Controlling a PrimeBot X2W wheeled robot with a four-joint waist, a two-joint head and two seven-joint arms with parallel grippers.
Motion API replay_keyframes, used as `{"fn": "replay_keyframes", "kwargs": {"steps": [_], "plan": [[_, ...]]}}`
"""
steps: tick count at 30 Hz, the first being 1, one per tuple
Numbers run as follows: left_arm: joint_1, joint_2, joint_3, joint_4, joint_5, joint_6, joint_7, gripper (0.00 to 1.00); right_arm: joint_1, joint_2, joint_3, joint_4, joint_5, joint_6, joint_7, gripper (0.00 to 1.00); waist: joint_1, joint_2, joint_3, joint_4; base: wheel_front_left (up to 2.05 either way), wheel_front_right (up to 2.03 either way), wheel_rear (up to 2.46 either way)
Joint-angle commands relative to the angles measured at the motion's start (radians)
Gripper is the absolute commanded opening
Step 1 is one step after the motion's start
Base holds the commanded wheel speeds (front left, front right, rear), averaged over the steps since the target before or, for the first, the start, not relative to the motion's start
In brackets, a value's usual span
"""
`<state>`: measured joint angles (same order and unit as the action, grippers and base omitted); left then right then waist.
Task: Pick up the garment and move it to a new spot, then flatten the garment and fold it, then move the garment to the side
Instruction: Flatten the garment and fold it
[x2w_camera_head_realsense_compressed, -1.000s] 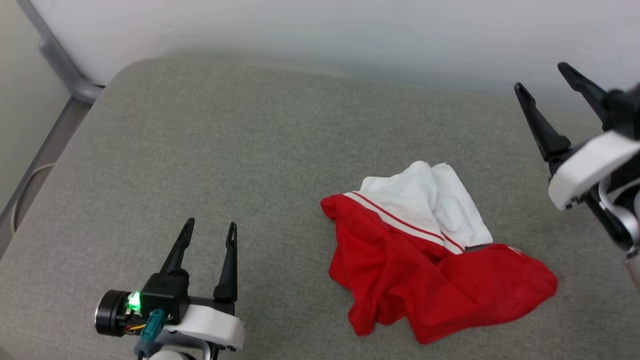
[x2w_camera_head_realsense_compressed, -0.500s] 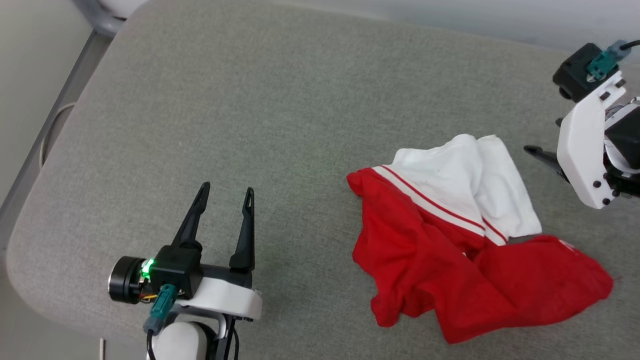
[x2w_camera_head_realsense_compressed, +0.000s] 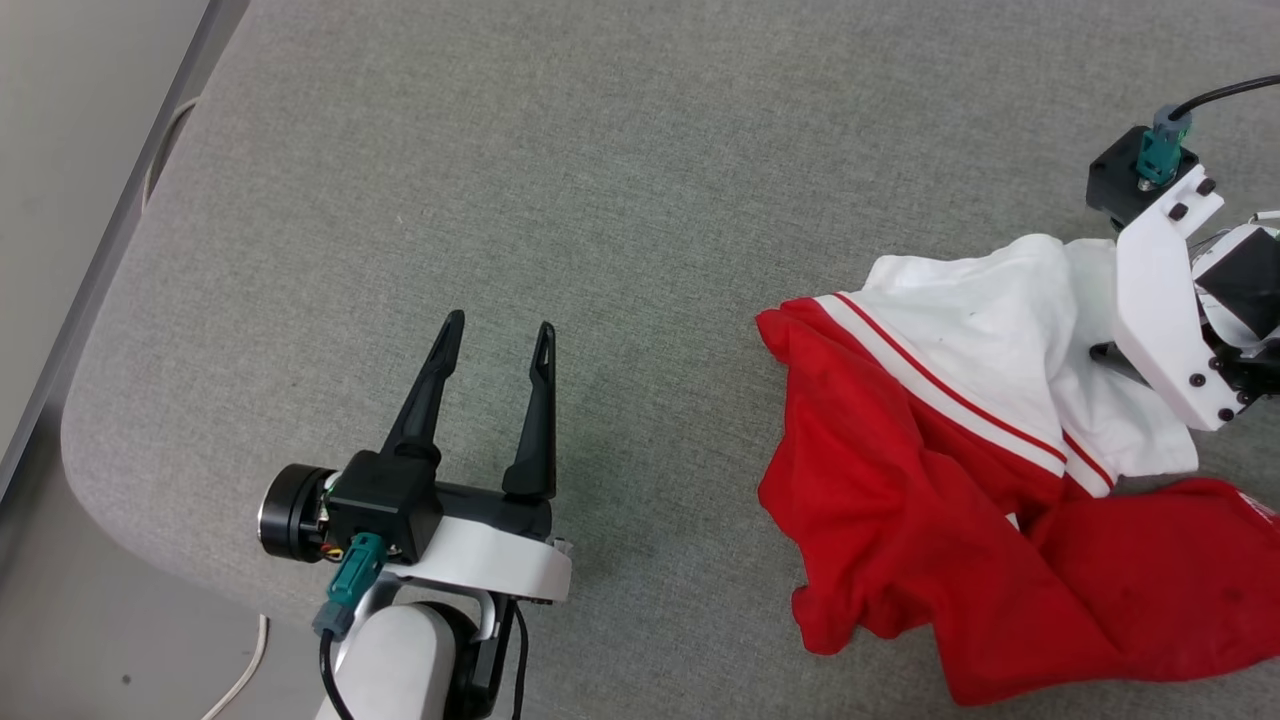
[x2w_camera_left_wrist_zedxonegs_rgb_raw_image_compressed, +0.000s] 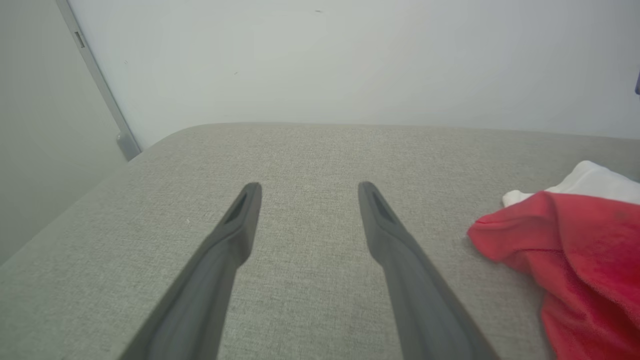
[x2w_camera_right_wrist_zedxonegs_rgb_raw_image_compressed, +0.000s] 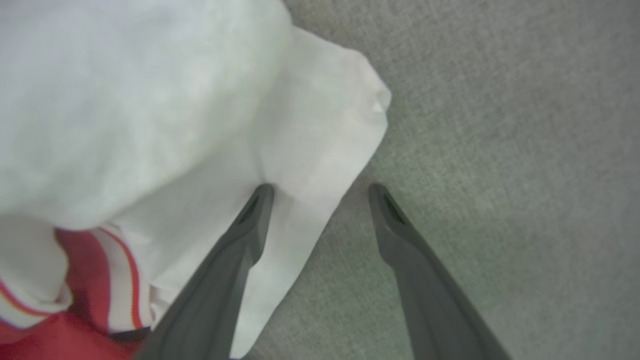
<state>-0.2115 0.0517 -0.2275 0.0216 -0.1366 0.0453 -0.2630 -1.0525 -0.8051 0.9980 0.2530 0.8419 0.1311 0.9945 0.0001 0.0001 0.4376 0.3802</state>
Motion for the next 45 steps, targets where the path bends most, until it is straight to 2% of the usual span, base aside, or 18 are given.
{"fn": "replay_keyframes", "kwargs": {"steps": [1, 9, 10, 14, 19, 26, 35, 45], "plan": [[-0.013, -0.002, -0.008, -0.004, -0.007, 0.010, -0.002, 1.00, 0.027, -0.001, 0.055, 0.018, 0.018, 0.000, 0.022, 1.00, -0.0001, -0.0001, 0.018, 0.012, 0.00, 0.00, 0.00], [-0.023, -0.002, -0.012, 0.002, -0.008, 0.015, -0.002, 1.00, 0.083, -0.016, 0.183, 0.021, 0.046, 0.005, 0.033, 0.98, -0.0001, -0.0001, 0.031, 0.010, 0.00, 0.00, 0.00], [-0.024, -0.002, -0.010, 0.004, -0.006, 0.015, -0.002, 1.00, 0.078, -0.015, 0.194, 0.017, 0.046, 0.005, 0.025, 0.00, -0.0001, -0.0001, 0.030, 0.007, 0.00, 0.00, 0.00], [-0.024, -0.002, -0.001, 0.014, 0.004, 0.009, -0.002, 1.00, 0.016, 0.002, 0.186, 0.020, 0.047, 0.000, -0.057, 0.00, -0.0001, -0.0001, 0.012, -0.010, 0.00, 0.00, 0.00], [-0.002, -0.002, 0.021, 0.028, 0.024, 0.001, -0.002, 1.00, -0.061, 0.053, 0.160, 0.018, 0.071, -0.001, -0.197, 0.00, -0.0001, -0.0001, -0.050, -0.044, 0.00, 0.00, 0.00], [0.047, -0.001, 0.062, 0.035, 0.065, -0.020, -0.002, 1.00, -0.102, 0.046, 0.177, -0.025, 0.105, -0.001, -0.352, 0.00, -0.0001, -0.0001, -0.148, -0.110, 0.00, 0.00, 0.00], [0.103, 0.006, 0.108, 0.037, 0.094, -0.047, -0.002, 1.00, -0.033, -0.051, 0.133, -0.073, 0.158, -0.001, -0.535, 0.00, -0.0001, -0.0001, -0.238, -0.204, 0.00, 0.00, 0.00], [0.161, 0.009, 0.141, 0.039, 0.107, -0.061, -0.002, 1.00, 0.258, -0.182, 0.005, -0.005, 0.256, -0.001, -0.696, 0.00, -0.0001, -0.0001, -0.303, -0.284, 0.00, 0.00, 0.00]]}}
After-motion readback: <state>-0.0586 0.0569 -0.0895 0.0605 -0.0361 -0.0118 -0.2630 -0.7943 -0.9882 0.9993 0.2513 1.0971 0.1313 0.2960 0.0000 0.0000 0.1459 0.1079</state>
